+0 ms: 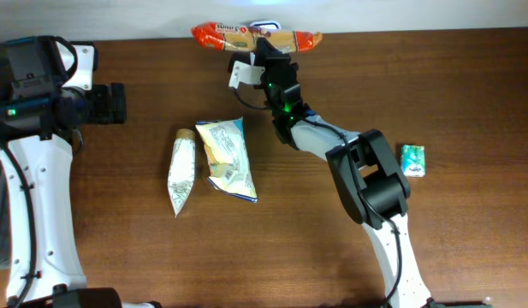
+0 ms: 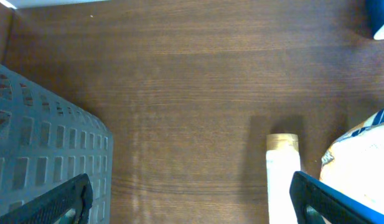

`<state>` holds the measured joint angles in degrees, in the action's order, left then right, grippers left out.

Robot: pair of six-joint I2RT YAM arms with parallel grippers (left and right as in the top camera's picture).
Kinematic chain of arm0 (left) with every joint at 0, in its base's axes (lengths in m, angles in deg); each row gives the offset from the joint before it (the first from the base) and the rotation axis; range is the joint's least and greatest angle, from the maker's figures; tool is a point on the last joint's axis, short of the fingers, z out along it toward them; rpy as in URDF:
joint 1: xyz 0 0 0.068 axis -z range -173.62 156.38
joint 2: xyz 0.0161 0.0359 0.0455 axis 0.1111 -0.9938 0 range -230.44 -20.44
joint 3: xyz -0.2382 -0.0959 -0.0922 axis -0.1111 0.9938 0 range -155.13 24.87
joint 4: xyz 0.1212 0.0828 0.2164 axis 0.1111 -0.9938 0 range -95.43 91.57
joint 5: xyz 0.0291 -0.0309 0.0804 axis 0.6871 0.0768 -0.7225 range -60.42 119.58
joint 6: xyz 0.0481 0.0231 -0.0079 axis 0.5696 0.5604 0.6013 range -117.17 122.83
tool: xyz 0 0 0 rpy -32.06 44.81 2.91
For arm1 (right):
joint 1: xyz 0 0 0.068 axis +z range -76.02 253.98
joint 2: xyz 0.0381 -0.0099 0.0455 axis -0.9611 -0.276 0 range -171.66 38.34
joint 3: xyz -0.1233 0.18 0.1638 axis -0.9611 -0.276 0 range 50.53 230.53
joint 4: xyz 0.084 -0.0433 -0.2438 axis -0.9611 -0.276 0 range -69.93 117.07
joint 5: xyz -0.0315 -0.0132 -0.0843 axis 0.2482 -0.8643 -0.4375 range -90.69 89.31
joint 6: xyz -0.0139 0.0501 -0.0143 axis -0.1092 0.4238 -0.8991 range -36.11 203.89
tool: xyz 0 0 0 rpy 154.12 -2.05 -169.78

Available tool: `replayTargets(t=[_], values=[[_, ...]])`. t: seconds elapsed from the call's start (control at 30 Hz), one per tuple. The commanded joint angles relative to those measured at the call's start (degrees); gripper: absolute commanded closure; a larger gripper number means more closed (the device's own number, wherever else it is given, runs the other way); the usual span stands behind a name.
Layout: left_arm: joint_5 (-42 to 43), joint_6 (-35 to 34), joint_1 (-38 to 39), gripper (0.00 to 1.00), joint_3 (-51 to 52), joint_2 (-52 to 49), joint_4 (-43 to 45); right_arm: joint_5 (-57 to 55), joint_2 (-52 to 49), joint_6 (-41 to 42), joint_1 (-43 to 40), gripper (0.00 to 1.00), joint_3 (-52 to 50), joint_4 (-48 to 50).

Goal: Scan the item barcode
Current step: 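Lift the spaghetti pack with the right gripper over the barcode scanner, then lower the spaghetti pack at the right side and release it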

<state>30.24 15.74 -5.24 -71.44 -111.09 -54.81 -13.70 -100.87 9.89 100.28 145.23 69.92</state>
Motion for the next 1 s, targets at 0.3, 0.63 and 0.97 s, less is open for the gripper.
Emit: replayTargets(t=[0.3, 0.63, 0.97], values=[[0.59, 0.87, -0.17, 0.01, -0.11, -0.02, 0.07, 7.13, 1.27, -0.55, 0.7, 0.96, 10.45, -6.01], [0.59, 0.9, -0.17, 0.01, -0.11, -0.02, 0.07, 6.54, 23.47, 33.46, 0.11, 0.96, 10.45, -27.23], [0.59, 0.9, -0.17, 0.01, -0.11, -0.02, 0.07, 35.91, 40.41, 77.48, -18.47, 0.96, 10.43, -88.3]])
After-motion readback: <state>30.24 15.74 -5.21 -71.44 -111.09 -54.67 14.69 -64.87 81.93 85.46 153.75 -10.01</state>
